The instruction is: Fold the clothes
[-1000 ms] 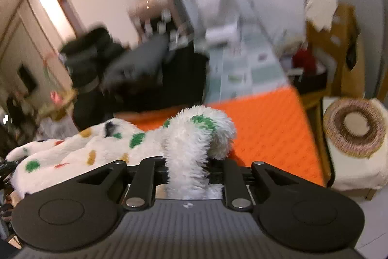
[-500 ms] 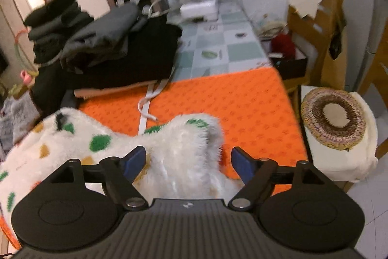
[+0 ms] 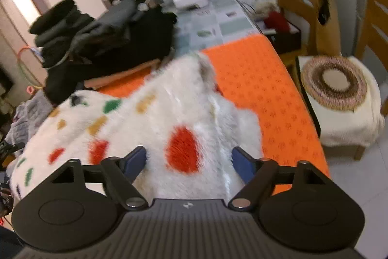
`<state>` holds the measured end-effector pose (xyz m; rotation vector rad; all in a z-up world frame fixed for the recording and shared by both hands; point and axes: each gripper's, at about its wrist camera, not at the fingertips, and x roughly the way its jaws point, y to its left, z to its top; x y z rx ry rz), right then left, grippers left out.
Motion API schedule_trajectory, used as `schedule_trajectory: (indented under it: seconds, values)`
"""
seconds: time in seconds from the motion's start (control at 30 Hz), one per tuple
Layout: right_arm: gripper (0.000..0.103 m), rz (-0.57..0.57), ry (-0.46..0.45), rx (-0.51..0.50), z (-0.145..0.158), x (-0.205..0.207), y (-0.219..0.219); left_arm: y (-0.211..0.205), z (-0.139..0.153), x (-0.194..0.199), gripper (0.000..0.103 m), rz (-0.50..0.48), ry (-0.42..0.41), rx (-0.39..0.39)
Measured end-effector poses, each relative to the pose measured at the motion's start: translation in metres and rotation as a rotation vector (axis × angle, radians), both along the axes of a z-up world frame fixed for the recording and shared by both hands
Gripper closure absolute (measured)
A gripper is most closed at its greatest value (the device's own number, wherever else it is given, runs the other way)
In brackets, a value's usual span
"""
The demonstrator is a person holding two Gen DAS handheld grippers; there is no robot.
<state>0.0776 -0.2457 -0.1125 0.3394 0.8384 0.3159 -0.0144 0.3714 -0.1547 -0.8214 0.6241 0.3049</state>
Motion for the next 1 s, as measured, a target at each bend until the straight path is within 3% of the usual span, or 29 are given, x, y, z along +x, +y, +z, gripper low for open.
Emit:
schedule_trajectory:
  seconds: [0.13, 0.2, 0.27, 0.37, 0.57, 0.67, 0.77, 0.83, 0.9, 0.97, 1.0]
  values:
    - [0.081, -0.011, 0.022, 0.037, -0.014, -0.008, 0.001, 0.004, -0.012, 0.005, 0.02, -0.033, 0.017, -0.108]
    - [0.085, -0.024, 0.015, 0.045, -0.011, -0.013, -0.001, 0.006, -0.016, 0.007, 0.031, -0.042, 0.016, -0.154]
    - [0.087, -0.041, -0.002, 0.046, -0.003, -0.02, -0.004, 0.005, -0.013, 0.007, 0.075, -0.051, -0.008, -0.173]
    - [0.09, -0.068, -0.028, 0.049, 0.008, -0.03, -0.009, -0.003, 0.005, 0.008, 0.084, -0.092, -0.085, -0.105]
    - [0.093, -0.153, -0.036, 0.043, 0.023, -0.058, -0.039, -0.025, 0.055, 0.037, 0.085, -0.187, -0.227, 0.018]
    - [0.093, -0.2, -0.006, 0.041, 0.016, -0.069, -0.054, -0.036, 0.061, 0.064, 0.085, -0.242, -0.216, 0.077]
    - [0.09, -0.221, 0.035, 0.058, -0.006, -0.066, -0.058, -0.042, 0.039, 0.09, 0.085, -0.261, -0.105, 0.143]
    - [0.087, -0.207, 0.052, 0.004, -0.021, -0.057, -0.049, -0.042, 0.019, 0.1, 0.084, -0.26, -0.026, 0.168]
    - [0.076, -0.188, 0.063, -0.069, -0.036, -0.046, -0.037, -0.04, 0.006, 0.102, 0.079, -0.249, 0.017, 0.168]
    - [0.063, -0.172, 0.071, -0.115, -0.042, -0.037, -0.028, -0.035, 0.005, 0.098, 0.07, -0.228, 0.019, 0.15]
    - [0.061, -0.166, 0.071, -0.134, -0.042, -0.034, -0.024, -0.034, 0.009, 0.093, 0.069, -0.219, 0.008, 0.15]
